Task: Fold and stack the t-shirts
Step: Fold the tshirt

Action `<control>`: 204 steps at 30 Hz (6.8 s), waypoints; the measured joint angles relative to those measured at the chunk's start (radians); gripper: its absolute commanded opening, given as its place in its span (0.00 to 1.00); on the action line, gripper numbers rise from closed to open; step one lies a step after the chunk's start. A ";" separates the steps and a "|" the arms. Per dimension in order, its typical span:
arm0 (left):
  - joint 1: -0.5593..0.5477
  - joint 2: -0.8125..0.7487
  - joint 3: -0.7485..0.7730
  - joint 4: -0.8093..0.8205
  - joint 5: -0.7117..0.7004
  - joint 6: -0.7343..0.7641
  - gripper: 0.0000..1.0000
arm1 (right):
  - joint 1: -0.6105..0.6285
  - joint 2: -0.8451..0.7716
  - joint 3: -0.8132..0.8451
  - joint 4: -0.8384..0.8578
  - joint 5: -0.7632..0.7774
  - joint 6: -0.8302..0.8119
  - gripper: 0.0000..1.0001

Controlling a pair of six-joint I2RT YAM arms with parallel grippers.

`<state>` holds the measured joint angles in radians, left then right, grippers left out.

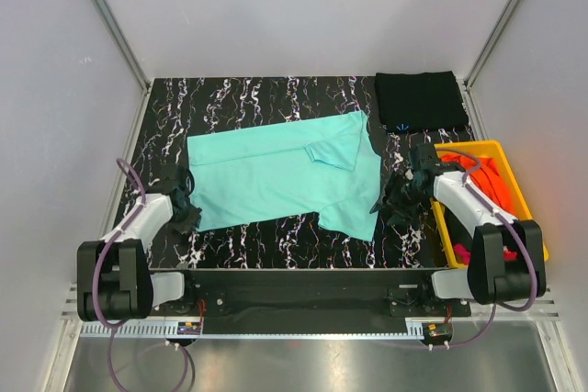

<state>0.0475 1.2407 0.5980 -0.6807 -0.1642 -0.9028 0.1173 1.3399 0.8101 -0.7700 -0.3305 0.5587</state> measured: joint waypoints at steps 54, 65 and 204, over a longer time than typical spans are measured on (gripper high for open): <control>0.006 -0.091 -0.035 -0.025 0.052 -0.031 0.00 | 0.097 0.142 -0.095 0.119 0.028 0.242 0.00; 0.037 -0.206 -0.062 -0.115 0.052 -0.128 0.00 | 0.097 -0.010 -0.105 0.064 0.041 0.216 0.00; 0.079 0.550 0.549 0.172 0.532 0.382 0.31 | 0.246 1.144 1.425 -0.139 0.026 0.005 0.32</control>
<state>0.1265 1.7908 1.1469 -0.5091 0.3679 -0.5209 0.3634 2.4840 2.2353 -0.9092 -0.3042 0.5632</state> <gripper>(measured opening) 0.313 0.322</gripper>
